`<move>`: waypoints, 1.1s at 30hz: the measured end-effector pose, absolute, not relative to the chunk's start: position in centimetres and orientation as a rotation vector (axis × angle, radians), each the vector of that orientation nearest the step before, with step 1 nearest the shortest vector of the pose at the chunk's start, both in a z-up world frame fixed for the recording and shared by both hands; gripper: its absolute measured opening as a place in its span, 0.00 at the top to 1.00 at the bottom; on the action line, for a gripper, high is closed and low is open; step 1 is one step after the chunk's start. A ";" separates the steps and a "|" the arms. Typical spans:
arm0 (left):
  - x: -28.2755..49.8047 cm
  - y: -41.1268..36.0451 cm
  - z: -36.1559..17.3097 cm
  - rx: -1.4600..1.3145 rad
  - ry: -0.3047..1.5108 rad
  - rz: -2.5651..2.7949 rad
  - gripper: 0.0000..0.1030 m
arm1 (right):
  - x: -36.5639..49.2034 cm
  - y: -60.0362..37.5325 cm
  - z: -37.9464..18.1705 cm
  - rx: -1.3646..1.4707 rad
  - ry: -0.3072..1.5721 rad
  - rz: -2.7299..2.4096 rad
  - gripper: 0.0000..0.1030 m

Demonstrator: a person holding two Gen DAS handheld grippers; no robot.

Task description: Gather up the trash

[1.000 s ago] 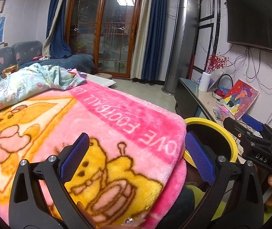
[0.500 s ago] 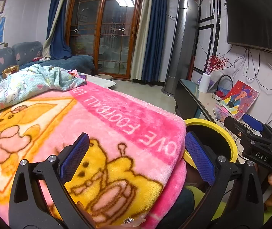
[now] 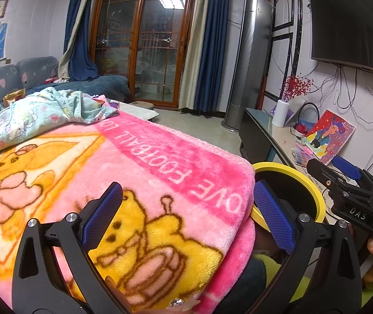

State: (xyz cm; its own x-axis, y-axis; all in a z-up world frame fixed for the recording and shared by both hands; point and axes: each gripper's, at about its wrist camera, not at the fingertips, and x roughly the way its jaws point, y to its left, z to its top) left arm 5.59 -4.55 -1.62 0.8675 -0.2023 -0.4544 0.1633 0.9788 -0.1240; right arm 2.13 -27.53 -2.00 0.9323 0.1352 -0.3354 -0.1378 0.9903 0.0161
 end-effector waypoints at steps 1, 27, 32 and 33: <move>5.6 -4.6 -1.6 -0.081 0.485 -0.192 0.11 | 2.1 -27.5 -2.0 -0.009 0.344 0.140 0.06; 5.8 -4.8 -2.2 -0.059 0.508 -0.154 0.11 | 2.4 -27.9 -1.9 0.009 0.358 0.136 0.06; 5.7 -2.4 -2.0 -0.112 0.518 -0.112 0.11 | 3.8 -26.1 -0.8 0.049 0.395 0.168 0.06; 5.7 -1.2 -1.8 -0.136 0.524 -0.096 0.11 | 4.1 -25.4 -0.6 0.060 0.402 0.185 0.06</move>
